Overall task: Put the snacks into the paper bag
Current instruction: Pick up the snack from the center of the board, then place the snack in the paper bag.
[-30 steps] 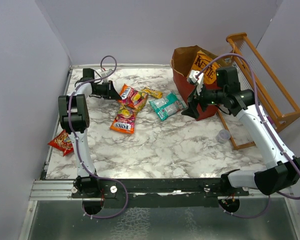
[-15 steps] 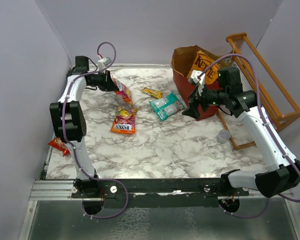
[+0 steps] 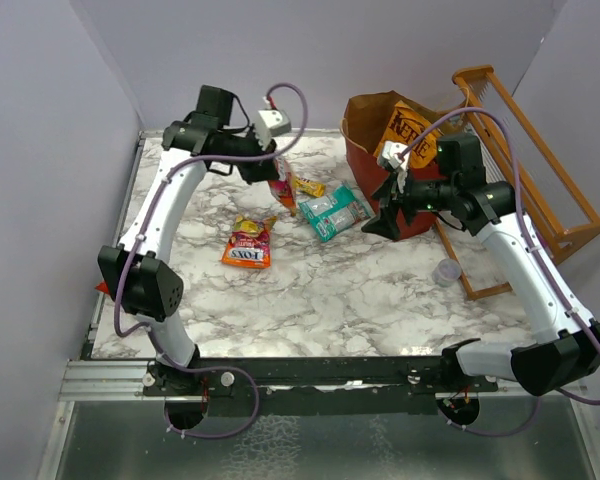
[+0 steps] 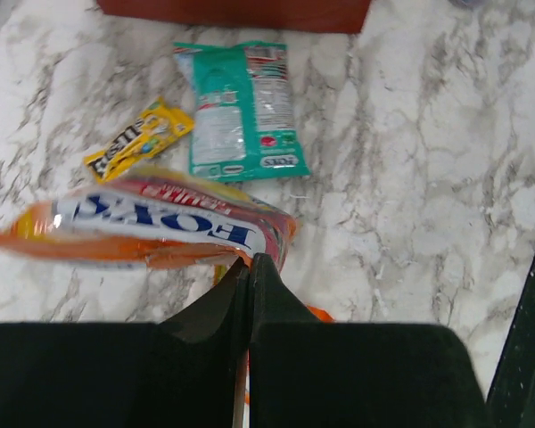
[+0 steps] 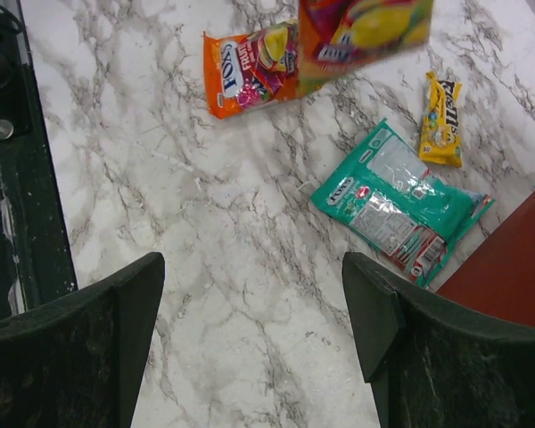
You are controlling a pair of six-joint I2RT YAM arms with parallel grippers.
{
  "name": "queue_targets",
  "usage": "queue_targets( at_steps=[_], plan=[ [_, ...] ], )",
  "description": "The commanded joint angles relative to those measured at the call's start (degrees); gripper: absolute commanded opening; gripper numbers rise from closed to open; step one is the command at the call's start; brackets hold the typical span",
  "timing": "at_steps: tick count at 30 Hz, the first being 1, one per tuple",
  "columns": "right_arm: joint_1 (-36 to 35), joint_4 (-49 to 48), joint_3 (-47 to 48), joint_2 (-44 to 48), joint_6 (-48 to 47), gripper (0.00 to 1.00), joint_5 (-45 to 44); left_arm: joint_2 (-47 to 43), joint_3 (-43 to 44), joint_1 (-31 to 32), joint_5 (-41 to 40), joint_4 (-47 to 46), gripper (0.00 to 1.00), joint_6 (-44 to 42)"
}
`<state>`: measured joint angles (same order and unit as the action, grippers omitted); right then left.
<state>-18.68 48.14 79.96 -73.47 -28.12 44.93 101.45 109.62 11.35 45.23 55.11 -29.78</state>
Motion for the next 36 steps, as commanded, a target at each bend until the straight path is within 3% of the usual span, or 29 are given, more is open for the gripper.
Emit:
queue_targets(
  at_steps=[1, 9, 16, 25, 36],
  plan=[
    [0.13, -2.64, 0.94, 0.83, -0.43, 0.80, 3.94, -3.92, 1.18, 7.71, -6.88, 8.80, 0.00, -6.44],
    [0.13, -8.11, -4.50, 5.37, 0.74, 0.80, 2.49, -5.45, 2.62, 22.41, -13.25, 16.90, 0.00, -9.81],
    [0.13, -12.04, -11.17, 7.73, -0.38, 0.81, 8.31, -5.23, 4.12, 30.69, -16.44, 18.80, 0.00, -11.03],
    [0.18, -18.01, -14.84, 6.86, 1.66, 0.83, 7.26, -6.23, 5.13, 33.30, -15.70, 20.46, 0.00, -14.28],
    [0.13, -18.07, -14.87, 1.18, -1.23, 0.84, 20.29, -8.90, 4.59, 33.50, -11.09, 21.88, 0.00, -18.67]
  ],
)
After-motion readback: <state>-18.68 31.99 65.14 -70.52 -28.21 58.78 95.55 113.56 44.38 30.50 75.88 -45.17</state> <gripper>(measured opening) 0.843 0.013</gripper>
